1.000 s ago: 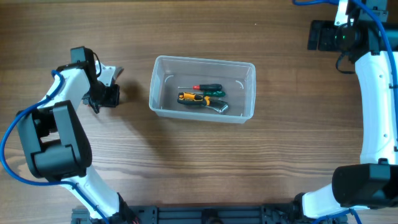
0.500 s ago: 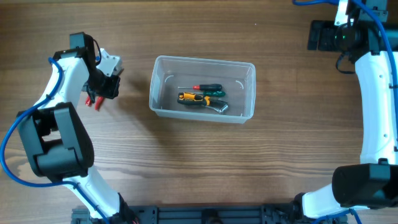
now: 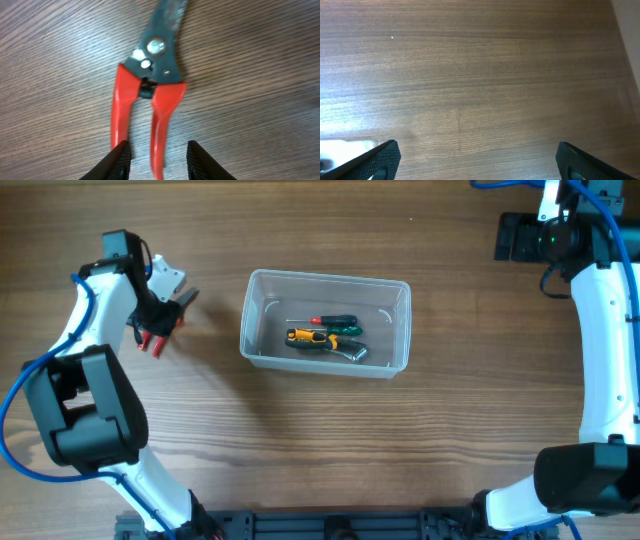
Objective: Pack container
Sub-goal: 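Move the left gripper to the red-handled snips and close on them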
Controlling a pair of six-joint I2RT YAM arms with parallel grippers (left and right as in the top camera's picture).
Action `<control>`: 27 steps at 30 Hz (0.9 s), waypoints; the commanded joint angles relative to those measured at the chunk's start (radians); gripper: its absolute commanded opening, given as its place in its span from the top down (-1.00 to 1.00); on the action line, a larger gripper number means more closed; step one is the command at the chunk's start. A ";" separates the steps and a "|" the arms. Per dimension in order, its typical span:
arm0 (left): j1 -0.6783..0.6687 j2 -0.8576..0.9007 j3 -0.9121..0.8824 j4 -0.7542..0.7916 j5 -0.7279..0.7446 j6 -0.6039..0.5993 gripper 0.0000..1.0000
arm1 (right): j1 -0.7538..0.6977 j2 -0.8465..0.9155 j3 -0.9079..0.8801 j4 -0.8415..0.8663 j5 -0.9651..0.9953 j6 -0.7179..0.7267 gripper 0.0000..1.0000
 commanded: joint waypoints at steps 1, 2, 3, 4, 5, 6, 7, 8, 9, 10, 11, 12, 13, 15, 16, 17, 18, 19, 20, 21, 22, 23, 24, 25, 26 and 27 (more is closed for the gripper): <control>0.021 0.029 0.013 0.003 0.031 0.024 0.26 | -0.002 0.003 0.004 0.003 0.002 0.021 -1.00; 0.022 0.035 0.013 0.003 0.035 0.027 0.26 | -0.002 0.003 0.004 0.003 0.002 0.021 -0.99; 0.021 0.044 0.013 -0.001 0.058 0.050 0.27 | -0.002 0.003 0.004 0.003 0.003 0.021 -0.99; 0.021 0.055 0.013 0.000 0.077 0.050 0.27 | -0.002 0.003 0.004 0.003 0.002 0.021 -0.99; 0.020 0.063 0.013 0.000 0.089 0.049 0.27 | -0.002 0.003 0.004 0.003 0.002 0.021 -1.00; 0.019 0.072 0.013 -0.001 0.103 0.050 0.27 | -0.002 0.003 0.004 0.003 0.002 0.021 -0.99; 0.019 0.080 0.012 -0.001 0.111 0.050 0.27 | -0.002 0.003 0.004 0.003 0.002 0.021 -0.99; 0.019 0.086 0.012 0.000 0.113 0.050 0.27 | -0.002 0.003 0.004 0.003 0.002 0.021 -0.99; 0.019 0.091 0.012 0.000 0.113 0.050 0.26 | -0.002 0.003 0.004 0.003 0.002 0.021 -0.99; 0.019 0.099 0.012 0.000 0.113 0.050 0.26 | -0.002 0.003 0.004 0.003 0.002 0.021 -1.00; 0.019 0.106 0.012 -0.001 0.113 0.050 0.27 | -0.002 0.003 0.004 0.003 0.002 0.021 -1.00; 0.019 0.111 0.012 -0.001 0.113 0.050 0.27 | -0.002 0.003 0.004 0.003 0.002 0.021 -0.99; 0.019 0.118 0.012 -0.001 0.113 0.050 0.27 | -0.002 0.003 0.004 0.003 0.003 0.021 -0.99; 0.019 0.136 0.012 -0.006 0.114 0.049 0.27 | -0.002 0.003 0.004 0.003 0.003 0.021 -0.99; 0.019 0.145 0.012 -0.014 0.117 0.049 0.27 | -0.002 0.003 0.004 0.003 0.003 0.021 -0.99; 0.019 0.155 0.012 -0.024 0.125 0.049 0.27 | -0.002 0.003 0.004 0.003 0.003 0.021 -1.00; 0.019 0.168 0.012 -0.030 0.124 0.049 0.27 | -0.002 0.003 0.004 0.003 0.002 0.021 -0.99; 0.019 0.172 0.012 -0.031 0.124 0.049 0.27 | -0.002 0.003 0.004 0.003 0.002 0.021 -0.99; 0.019 0.173 0.012 -0.027 0.124 0.049 0.24 | -0.002 0.003 0.004 0.003 0.002 0.021 -1.00; 0.019 0.173 0.012 -0.022 0.124 0.049 0.22 | -0.002 0.003 0.004 0.003 0.002 0.021 -0.99; 0.019 0.173 0.012 -0.019 0.124 0.049 0.33 | -0.002 0.003 0.004 0.003 0.002 0.021 -1.00; 0.019 0.173 0.012 -0.021 0.123 0.049 0.59 | -0.002 0.003 0.004 0.003 0.002 0.021 -1.00; 0.019 0.173 0.012 -0.021 0.124 0.048 0.77 | -0.002 0.003 0.004 0.003 0.002 0.021 -0.99; 0.019 0.173 0.012 -0.021 0.124 0.048 0.92 | -0.002 0.003 0.004 0.003 0.002 0.021 -1.00; 0.019 0.172 0.012 -0.021 0.124 0.045 0.92 | -0.002 0.003 0.004 0.003 0.002 0.021 -0.99; 0.019 0.172 0.012 -0.025 0.124 0.045 0.92 | -0.002 0.003 0.004 0.003 0.002 0.021 -0.99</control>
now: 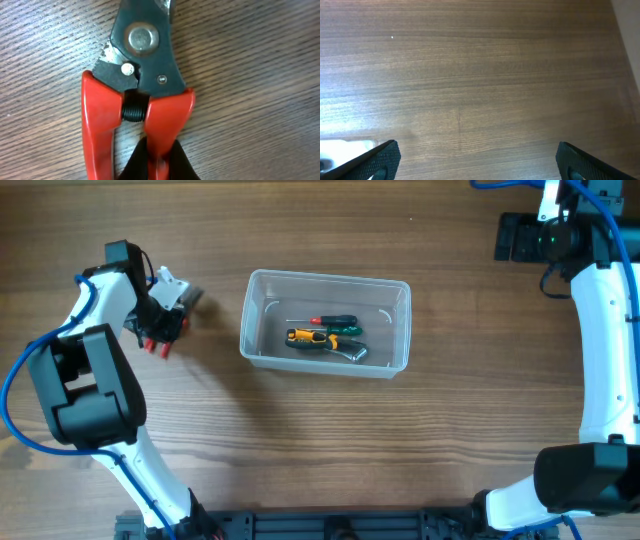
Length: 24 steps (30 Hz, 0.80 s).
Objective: Pack container
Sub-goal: 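Move the left gripper to the red-handled snips and close on them, then carry the snips over the container and lower them in with the left gripper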
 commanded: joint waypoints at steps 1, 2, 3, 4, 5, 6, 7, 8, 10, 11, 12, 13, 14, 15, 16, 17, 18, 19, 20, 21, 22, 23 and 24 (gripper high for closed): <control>-0.003 0.048 -0.012 -0.011 0.026 0.005 0.92 | -0.002 0.003 0.004 0.003 0.002 0.021 -0.99; -0.003 0.044 -0.012 -0.013 0.026 0.005 0.92 | -0.002 0.003 0.004 0.003 0.003 0.021 -0.99; -0.004 0.035 -0.012 -0.014 0.026 0.000 0.92 | -0.002 0.003 0.004 0.003 0.003 0.021 -0.99; -0.005 0.017 -0.008 -0.013 0.026 -0.002 0.92 | -0.002 0.003 0.004 0.003 0.002 0.021 -0.99; -0.006 -0.002 0.003 -0.014 0.026 -0.002 0.92 | -0.002 0.003 0.004 0.003 0.002 0.021 -1.00; -0.006 -0.022 0.017 -0.014 0.026 -0.002 0.92 | -0.002 0.003 0.004 0.003 0.002 0.021 -1.00; -0.006 -0.043 0.036 -0.014 0.026 -0.002 0.92 | -0.002 0.003 0.004 0.003 0.002 0.021 -1.00; -0.006 -0.069 0.057 -0.014 0.026 -0.003 0.92 | -0.002 0.003 0.004 0.003 0.002 0.021 -1.00; -0.011 -0.143 0.118 -0.014 0.026 -0.002 0.92 | -0.002 0.003 0.004 0.003 0.003 0.021 -0.99; -0.019 -0.181 0.148 -0.011 0.026 -0.002 0.92 | -0.002 0.003 0.004 0.003 0.002 0.021 -0.99; -0.029 -0.218 0.175 -0.005 0.026 0.000 0.92 | -0.002 0.003 0.004 0.003 0.002 0.021 -0.99; -0.042 -0.256 0.200 0.002 0.026 0.010 0.92 | -0.002 0.003 0.004 0.003 0.003 0.021 -0.99; -0.060 -0.294 0.219 0.016 0.026 0.010 0.92 | -0.002 0.003 0.004 0.003 0.002 0.021 -0.99; -0.083 -0.331 0.230 0.034 0.027 0.010 0.92 | -0.002 0.003 0.004 0.003 0.002 0.021 -0.99; -0.112 -0.367 0.233 0.048 0.031 0.023 0.92 | -0.002 0.003 0.004 0.003 0.003 0.021 -0.99; -0.153 -0.403 0.233 0.048 0.056 0.074 0.92 | -0.002 0.003 0.004 0.003 0.002 0.021 -1.00; -0.196 -0.426 0.233 0.046 0.068 0.106 0.92 | -0.002 0.003 0.004 0.003 0.002 0.021 -0.99; -0.242 -0.440 0.233 0.043 0.067 0.119 0.92 | -0.002 0.003 0.004 0.003 0.002 0.021 -0.99; -0.290 -0.447 0.233 0.039 0.068 0.123 0.92 | -0.002 0.003 0.004 0.003 0.002 0.021 -0.99; -0.362 -0.447 0.233 0.026 0.069 0.140 0.92 | -0.002 0.003 0.004 0.003 0.002 0.021 -0.99; -0.414 -0.442 0.233 0.011 0.072 0.167 0.92 | -0.002 0.003 0.004 0.003 0.002 0.021 -0.99; -0.457 -0.434 0.233 0.002 0.071 0.185 0.92 | -0.002 0.003 0.004 0.003 0.002 0.021 -0.99; -0.499 -0.426 0.233 -0.007 0.072 0.203 0.92 | -0.002 0.003 0.004 0.003 0.002 0.021 -0.99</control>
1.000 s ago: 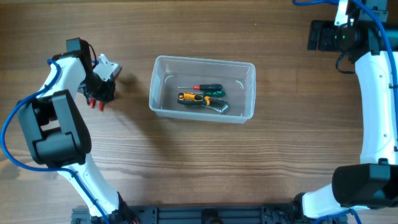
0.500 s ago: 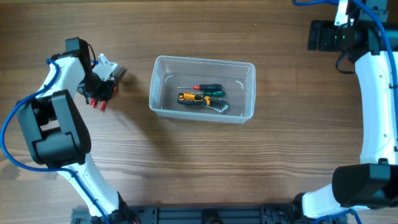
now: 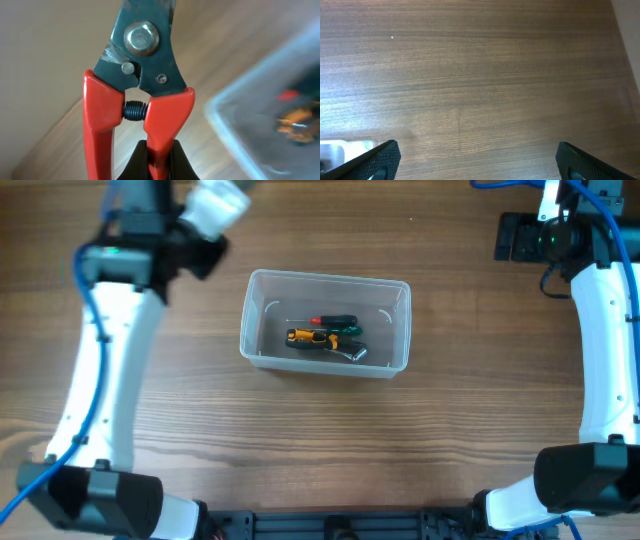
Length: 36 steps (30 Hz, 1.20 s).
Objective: Pack container
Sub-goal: 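Carry the snips over the container and lower them in with the left gripper, then open the left gripper and raise the left arm away to the upper left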
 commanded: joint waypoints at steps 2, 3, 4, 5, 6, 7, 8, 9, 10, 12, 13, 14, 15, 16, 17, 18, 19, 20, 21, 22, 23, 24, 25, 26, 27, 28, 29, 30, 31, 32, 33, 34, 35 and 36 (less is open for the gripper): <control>-0.219 0.050 0.000 -0.037 0.036 0.139 0.92 | -0.002 0.003 0.004 0.003 0.002 0.021 -0.99; -0.259 0.066 0.000 -0.044 0.036 0.142 0.92 | -0.002 0.003 0.004 0.003 0.002 0.021 -1.00; -0.290 0.083 0.000 -0.051 0.035 0.142 0.92 | -0.002 0.003 0.004 0.003 0.002 0.021 -0.99; -0.319 0.104 0.000 -0.061 0.035 0.142 0.92 | -0.002 0.003 0.004 0.003 0.003 0.021 -0.99; -0.340 0.128 0.000 -0.074 0.035 0.142 0.92 | -0.002 0.003 0.004 0.003 0.002 0.021 -0.99; -0.355 0.153 0.000 -0.084 0.036 0.142 0.92 | -0.002 0.003 0.004 0.003 0.002 0.021 -0.99; -0.365 0.177 0.000 -0.092 0.035 0.142 0.92 | -0.002 0.003 0.004 0.003 0.002 0.021 -0.99; -0.375 0.211 0.000 -0.102 0.035 0.144 0.92 | -0.002 0.003 0.004 0.003 0.002 0.021 -0.99; -0.380 0.238 0.000 -0.109 0.035 0.147 0.92 | -0.002 0.003 0.004 0.003 0.002 0.021 -1.00; -0.381 0.282 0.000 -0.120 0.037 0.155 0.92 | -0.002 0.003 0.004 0.003 0.002 0.021 -0.99; -0.381 0.318 0.000 -0.128 0.036 0.161 0.92 | -0.002 0.003 0.004 0.003 0.002 0.021 -0.99; -0.380 0.339 0.000 -0.131 0.035 0.161 0.92 | -0.002 0.003 0.004 0.003 0.002 0.021 -0.99; -0.380 0.373 0.000 -0.133 0.035 0.161 0.92 | -0.002 0.003 0.004 0.003 0.002 0.021 -1.00; -0.380 0.400 0.000 -0.133 0.035 0.162 0.92 | -0.002 0.003 0.004 0.003 0.002 0.021 -0.99; -0.380 0.418 0.000 -0.134 0.035 0.164 0.92 | -0.002 0.003 0.004 0.003 0.002 0.021 -0.99; -0.380 0.448 0.000 -0.134 0.035 0.164 0.92 | -0.002 0.003 0.004 0.003 0.002 0.021 -0.99; -0.380 0.467 0.000 -0.134 0.035 0.164 0.92 | -0.002 0.003 0.004 0.003 0.003 0.021 -0.99; -0.380 0.486 0.000 -0.135 0.035 0.164 0.92 | -0.002 0.003 0.004 0.003 0.002 0.021 -1.00; -0.380 0.505 0.000 -0.135 0.035 0.164 0.92 | -0.002 0.003 0.004 0.003 0.002 0.021 -0.99; -0.380 0.518 0.000 -0.135 0.035 0.164 0.92 | -0.002 0.003 0.004 0.003 0.002 0.021 -0.99; -0.380 0.531 0.000 -0.134 0.035 0.164 0.88 | -0.002 0.003 0.004 0.003 0.002 0.021 -0.99; -0.380 0.540 0.000 -0.134 0.035 0.164 0.85 | -0.002 0.003 0.004 0.003 0.002 0.021 -1.00; -0.380 0.546 0.000 -0.134 0.035 0.164 0.63 | -0.002 0.003 0.004 0.003 0.002 0.021 -0.99; -0.380 0.547 0.000 -0.133 0.035 0.164 0.46 | -0.002 0.003 0.004 0.003 0.002 0.021 -0.99; -0.379 0.547 0.000 -0.130 0.034 0.164 0.26 | -0.002 0.003 0.004 0.003 0.002 0.021 -0.99; -0.380 0.546 0.000 -0.130 0.030 0.164 0.17 | -0.002 0.003 0.004 0.003 0.002 0.021 -0.99; -0.380 0.546 0.000 -0.130 0.022 0.159 0.10 | -0.002 0.003 0.004 0.003 0.003 0.021 -0.99; -0.380 0.540 0.000 -0.136 0.016 0.159 0.07 | -0.002 0.003 0.004 0.003 0.003 0.021 -0.99; -0.380 0.526 0.000 -0.141 0.016 0.156 0.03 | -0.002 0.003 0.004 0.003 0.002 0.021 -0.99; -0.380 0.507 0.000 -0.142 0.016 0.156 0.01 | -0.002 0.003 0.004 0.003 0.002 0.021 -0.99; -0.380 0.486 0.000 -0.142 0.016 0.156 -0.01 | -0.002 0.003 0.004 0.003 0.002 0.021 -0.99; -0.380 0.459 0.002 -0.141 0.015 0.156 -0.03 | -0.002 0.003 0.004 0.003 0.002 0.021 -0.99; -0.378 0.420 0.011 -0.142 0.015 0.156 -0.05 | -0.002 0.003 0.004 0.003 0.002 0.021 -1.00; -0.377 0.387 0.019 -0.142 0.012 0.156 -0.06 | -0.002 0.003 0.004 0.003 0.003 0.021 -1.00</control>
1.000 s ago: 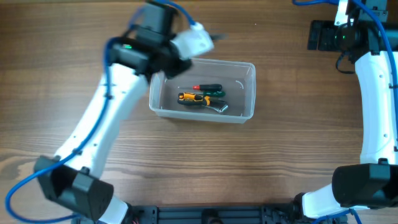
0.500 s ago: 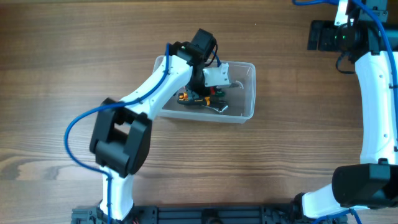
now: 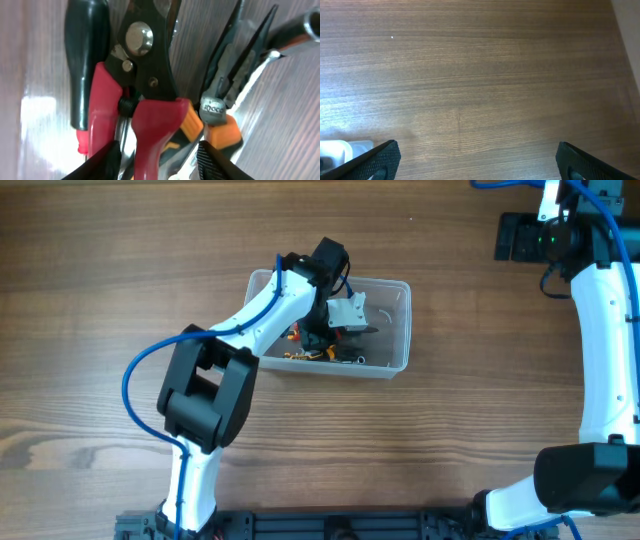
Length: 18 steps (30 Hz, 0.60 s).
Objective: Pack container
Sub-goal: 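Open the left gripper and raise the left arm away to the upper left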
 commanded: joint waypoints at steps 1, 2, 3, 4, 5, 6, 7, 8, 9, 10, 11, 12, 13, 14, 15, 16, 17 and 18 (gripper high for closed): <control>0.003 -0.158 0.027 -0.005 0.005 0.005 -0.09 | -0.002 0.003 0.004 0.003 0.003 0.021 -1.00; 0.006 -0.197 0.038 -0.004 0.005 0.005 -0.12 | -0.002 0.003 0.004 0.003 0.002 0.021 -0.99; 0.009 -0.229 0.047 -0.004 0.004 0.002 -0.16 | -0.002 0.003 0.004 0.003 0.003 0.021 -0.99; 0.013 -0.271 0.057 -0.005 0.002 -0.004 -0.19 | -0.002 0.003 0.004 0.003 0.002 0.021 -0.99; 0.016 -0.299 0.064 -0.004 -0.003 -0.020 -0.21 | -0.002 0.003 0.004 0.003 0.002 0.021 -0.99; 0.023 -0.339 0.073 -0.004 -0.011 -0.035 -0.23 | -0.002 0.003 0.004 0.003 0.002 0.021 -1.00; 0.032 -0.378 0.077 0.002 -0.022 -0.056 -0.24 | -0.002 0.003 0.004 0.003 0.002 0.021 -0.99; 0.046 -0.408 0.078 0.018 -0.037 -0.097 -0.25 | -0.002 0.003 0.004 0.003 0.002 0.021 -1.00; 0.065 -0.437 0.078 0.039 -0.053 -0.155 -0.30 | -0.002 0.003 0.004 0.003 0.003 0.021 -0.99; 0.092 -0.462 0.078 0.065 -0.073 -0.230 -0.39 | -0.002 0.003 0.004 0.003 0.002 0.021 -0.99; 0.124 -0.481 0.078 0.095 -0.113 -0.330 -0.45 | -0.002 0.003 0.004 0.003 0.002 0.021 -0.99; 0.169 -0.498 0.078 0.130 -0.188 -0.486 -0.61 | -0.002 0.003 0.004 0.003 0.003 0.021 -0.99; 0.217 -0.508 0.078 0.147 -0.270 -0.650 -0.63 | -0.002 0.003 0.004 0.003 0.003 0.021 -0.99; 0.259 -0.514 0.078 0.148 -0.309 -0.750 -0.68 | -0.002 0.003 0.004 0.003 0.002 0.021 -0.99; 0.303 -0.515 0.078 0.148 -0.311 -0.810 -0.75 | -0.002 0.003 0.004 0.003 0.003 0.021 -0.99; 0.344 -0.515 0.078 0.149 -0.298 -0.841 -0.82 | -0.002 0.003 0.004 0.003 0.002 0.021 -1.00; 0.397 -0.514 0.078 0.156 -0.269 -0.857 -0.86 | -0.002 0.003 0.004 0.003 0.002 0.021 -0.99; 0.433 -0.514 0.078 0.156 -0.254 -0.857 -0.89 | -0.002 0.003 0.004 0.003 0.002 0.021 -0.99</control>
